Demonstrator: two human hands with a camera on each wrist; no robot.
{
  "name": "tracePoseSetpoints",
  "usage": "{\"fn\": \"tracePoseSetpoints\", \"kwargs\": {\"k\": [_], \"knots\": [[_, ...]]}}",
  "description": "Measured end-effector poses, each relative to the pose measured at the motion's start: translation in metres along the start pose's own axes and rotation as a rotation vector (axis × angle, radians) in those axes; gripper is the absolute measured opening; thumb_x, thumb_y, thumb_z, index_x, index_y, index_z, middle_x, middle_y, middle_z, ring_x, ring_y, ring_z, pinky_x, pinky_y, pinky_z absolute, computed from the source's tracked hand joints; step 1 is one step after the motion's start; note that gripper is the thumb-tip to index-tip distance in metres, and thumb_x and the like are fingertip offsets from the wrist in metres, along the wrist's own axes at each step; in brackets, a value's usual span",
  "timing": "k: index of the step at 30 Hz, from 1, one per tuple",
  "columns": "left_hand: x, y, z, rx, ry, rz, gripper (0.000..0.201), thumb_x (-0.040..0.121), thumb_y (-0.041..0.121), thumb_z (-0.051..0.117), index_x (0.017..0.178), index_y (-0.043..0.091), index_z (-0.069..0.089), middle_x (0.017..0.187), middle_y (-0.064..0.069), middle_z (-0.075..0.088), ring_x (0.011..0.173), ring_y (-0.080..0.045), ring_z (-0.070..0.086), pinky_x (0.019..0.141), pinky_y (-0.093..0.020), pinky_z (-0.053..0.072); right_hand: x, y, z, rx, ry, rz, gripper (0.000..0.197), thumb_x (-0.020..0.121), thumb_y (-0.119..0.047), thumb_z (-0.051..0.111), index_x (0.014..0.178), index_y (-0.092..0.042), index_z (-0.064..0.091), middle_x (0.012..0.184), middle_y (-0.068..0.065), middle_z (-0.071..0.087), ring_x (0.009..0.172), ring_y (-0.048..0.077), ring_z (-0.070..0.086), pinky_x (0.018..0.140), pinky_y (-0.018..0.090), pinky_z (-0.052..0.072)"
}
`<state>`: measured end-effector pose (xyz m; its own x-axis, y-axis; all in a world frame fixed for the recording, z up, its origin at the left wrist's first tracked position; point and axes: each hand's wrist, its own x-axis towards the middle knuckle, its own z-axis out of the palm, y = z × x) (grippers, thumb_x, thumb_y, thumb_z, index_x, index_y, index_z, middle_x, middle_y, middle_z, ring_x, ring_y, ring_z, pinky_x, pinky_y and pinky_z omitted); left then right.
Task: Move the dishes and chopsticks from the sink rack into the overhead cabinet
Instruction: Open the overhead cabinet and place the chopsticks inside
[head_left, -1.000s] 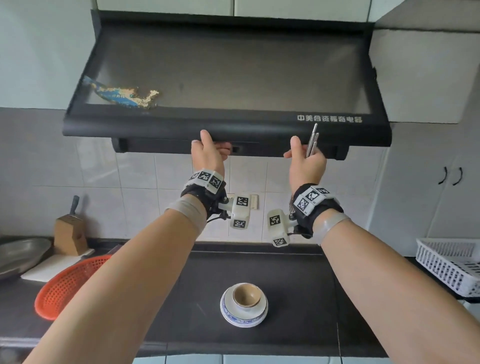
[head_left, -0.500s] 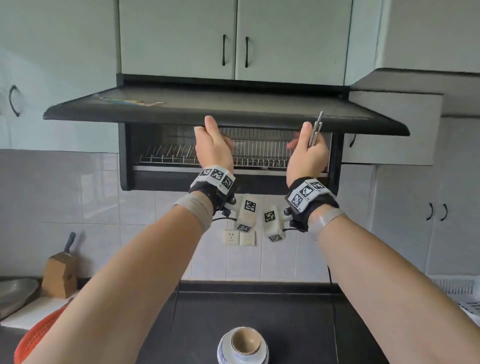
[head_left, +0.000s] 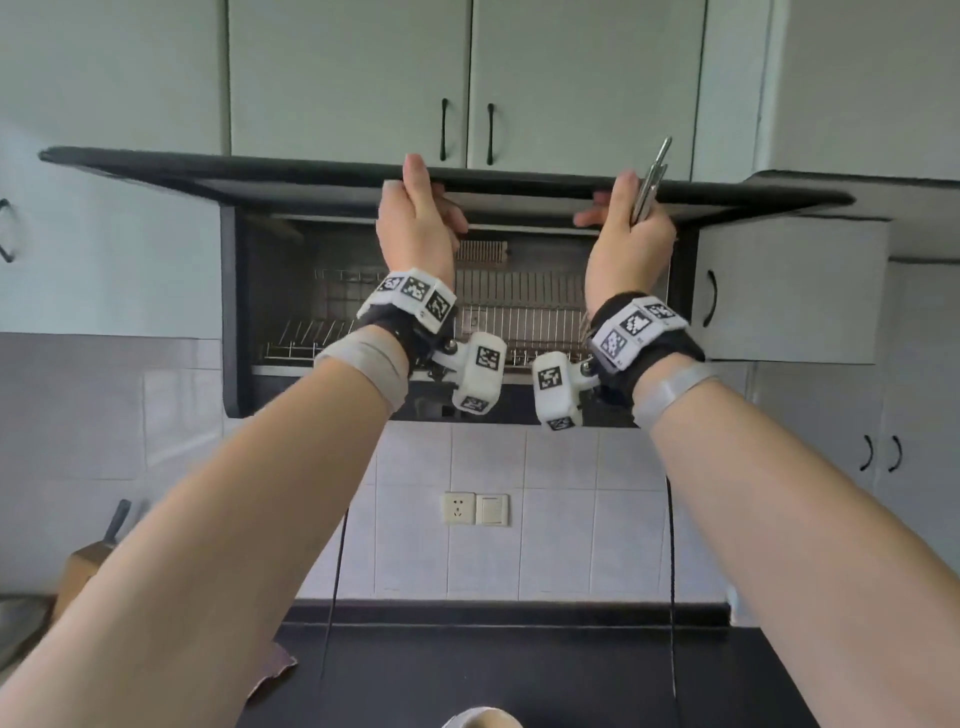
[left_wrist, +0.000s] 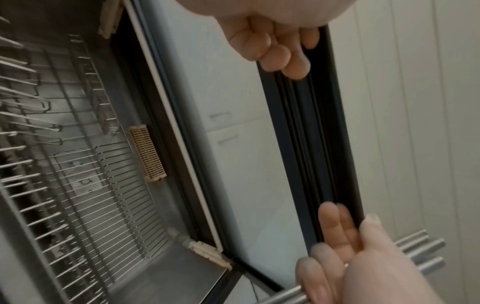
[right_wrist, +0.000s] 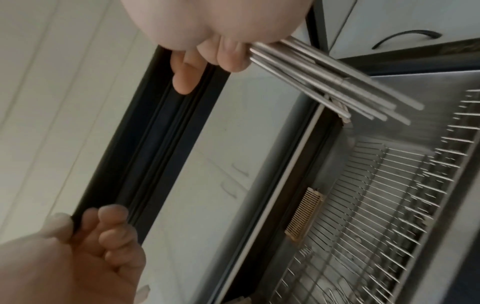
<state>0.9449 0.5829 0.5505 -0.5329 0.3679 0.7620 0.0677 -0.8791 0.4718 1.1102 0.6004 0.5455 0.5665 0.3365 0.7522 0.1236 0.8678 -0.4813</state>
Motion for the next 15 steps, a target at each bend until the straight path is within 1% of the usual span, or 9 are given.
{"fn": "tracePoseSetpoints", "kwargs": {"k": [1, 2, 5, 6, 9, 11, 13, 14, 15], "knots": [[0.009, 0.001, 0.002, 0.007, -0.021, 0.007, 0.04, 0.107, 0.041, 0.035, 0.082, 0.015, 0.053, 0.055, -0.002, 0.064, 0.038, -0.012, 0.045, 0.045, -0.023, 0.04, 0.009, -0.003, 0.005, 0.003, -0.002, 0.007, 0.039, 0.102, -0.044, 0.046, 0.082, -0.019, 0.068, 0.066, 0.0, 0.075, 0.061, -0.002, 0.066, 0.064, 0.008, 0.043], [0.016, 0.001, 0.004, 0.015, -0.036, 0.008, 0.039, 0.107, 0.041, 0.036, 0.083, 0.015, 0.054, 0.058, -0.004, 0.066, 0.037, -0.011, 0.046, 0.045, -0.023, 0.04, 0.015, -0.003, 0.01, -0.004, -0.005, 0.014, 0.041, 0.102, -0.045, 0.046, 0.083, -0.017, 0.07, 0.066, 0.0, 0.075, 0.06, -0.003, 0.065, 0.061, 0.007, 0.041], [0.026, -0.006, 0.011, 0.046, -0.052, 0.004, 0.038, 0.107, 0.042, 0.036, 0.084, 0.017, 0.053, 0.06, -0.003, 0.068, 0.037, -0.01, 0.046, 0.047, -0.024, 0.042, 0.027, 0.004, 0.02, -0.011, -0.016, 0.042, 0.046, 0.102, -0.047, 0.044, 0.087, -0.014, 0.072, 0.065, -0.002, 0.074, 0.064, 0.0, 0.067, 0.064, 0.012, 0.04], [0.03, -0.009, 0.014, 0.041, -0.056, -0.004, 0.038, 0.107, 0.042, 0.035, 0.084, 0.018, 0.053, 0.06, -0.003, 0.068, 0.037, -0.011, 0.046, 0.048, -0.025, 0.043, 0.03, 0.008, 0.023, -0.006, -0.022, 0.052, 0.046, 0.102, -0.048, 0.044, 0.088, -0.014, 0.072, 0.065, -0.002, 0.074, 0.063, -0.001, 0.066, 0.065, 0.014, 0.04], [0.048, -0.021, 0.022, 0.04, -0.087, -0.077, 0.037, 0.106, 0.043, 0.036, 0.086, 0.018, 0.053, 0.066, -0.004, 0.072, 0.039, -0.013, 0.049, 0.047, -0.026, 0.042, 0.041, 0.016, 0.029, -0.011, -0.048, 0.104, 0.044, 0.102, -0.048, 0.045, 0.09, -0.014, 0.072, 0.066, -0.005, 0.074, 0.052, -0.008, 0.058, 0.064, 0.02, 0.042], [0.061, -0.033, 0.027, 0.054, -0.111, -0.124, 0.037, 0.106, 0.043, 0.036, 0.089, 0.016, 0.054, 0.072, -0.006, 0.075, 0.04, -0.015, 0.05, 0.046, -0.027, 0.042, 0.048, 0.023, 0.035, -0.02, -0.078, 0.136, 0.039, 0.102, -0.046, 0.047, 0.087, -0.017, 0.07, 0.067, -0.005, 0.075, 0.048, -0.006, 0.055, 0.063, 0.021, 0.041], [0.071, -0.046, 0.028, 0.08, -0.149, -0.147, 0.04, 0.106, 0.042, 0.036, 0.093, 0.011, 0.057, 0.074, -0.006, 0.076, 0.041, -0.015, 0.051, 0.048, -0.029, 0.044, 0.054, 0.033, 0.041, -0.029, -0.11, 0.152, 0.034, 0.101, -0.044, 0.049, 0.081, -0.023, 0.067, 0.07, -0.004, 0.077, 0.046, -0.001, 0.051, 0.064, 0.026, 0.042], [0.077, -0.054, 0.028, 0.104, -0.159, -0.147, 0.041, 0.106, 0.041, 0.037, 0.094, 0.009, 0.06, 0.073, -0.005, 0.075, 0.042, -0.014, 0.051, 0.05, -0.029, 0.045, 0.057, 0.039, 0.044, -0.041, -0.12, 0.158, 0.034, 0.101, -0.044, 0.05, 0.078, -0.024, 0.066, 0.071, -0.004, 0.077, 0.046, 0.0, 0.049, 0.064, 0.029, 0.042], [0.083, -0.06, 0.027, 0.135, -0.162, -0.138, 0.043, 0.106, 0.041, 0.039, 0.091, 0.009, 0.063, 0.071, -0.003, 0.073, 0.044, -0.013, 0.053, 0.053, -0.03, 0.047, 0.06, 0.044, 0.047, -0.044, -0.122, 0.169, 0.034, 0.101, -0.044, 0.05, 0.077, -0.025, 0.065, 0.072, -0.003, 0.077, 0.045, 0.001, 0.048, 0.063, 0.03, 0.042]]}}
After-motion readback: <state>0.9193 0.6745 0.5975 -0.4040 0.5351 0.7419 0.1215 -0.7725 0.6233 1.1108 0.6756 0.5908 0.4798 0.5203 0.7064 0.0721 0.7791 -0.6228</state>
